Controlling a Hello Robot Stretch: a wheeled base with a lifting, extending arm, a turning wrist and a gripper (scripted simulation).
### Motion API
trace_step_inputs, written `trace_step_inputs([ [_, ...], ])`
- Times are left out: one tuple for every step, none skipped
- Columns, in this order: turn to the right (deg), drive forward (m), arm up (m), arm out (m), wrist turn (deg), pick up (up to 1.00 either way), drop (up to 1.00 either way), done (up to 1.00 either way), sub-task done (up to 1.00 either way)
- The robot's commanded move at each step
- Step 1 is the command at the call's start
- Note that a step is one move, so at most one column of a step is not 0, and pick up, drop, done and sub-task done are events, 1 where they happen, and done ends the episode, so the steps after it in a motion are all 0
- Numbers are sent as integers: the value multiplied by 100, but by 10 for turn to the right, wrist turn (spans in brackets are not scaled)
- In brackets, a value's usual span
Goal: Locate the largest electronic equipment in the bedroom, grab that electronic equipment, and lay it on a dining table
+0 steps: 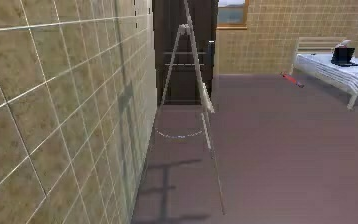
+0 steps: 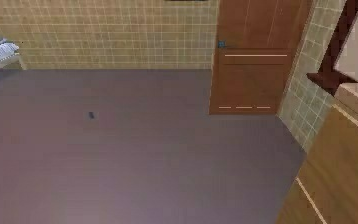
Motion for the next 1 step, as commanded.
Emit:
trace_step_inputs([
  [450,0,0,0,0,0,0,0,0],
])
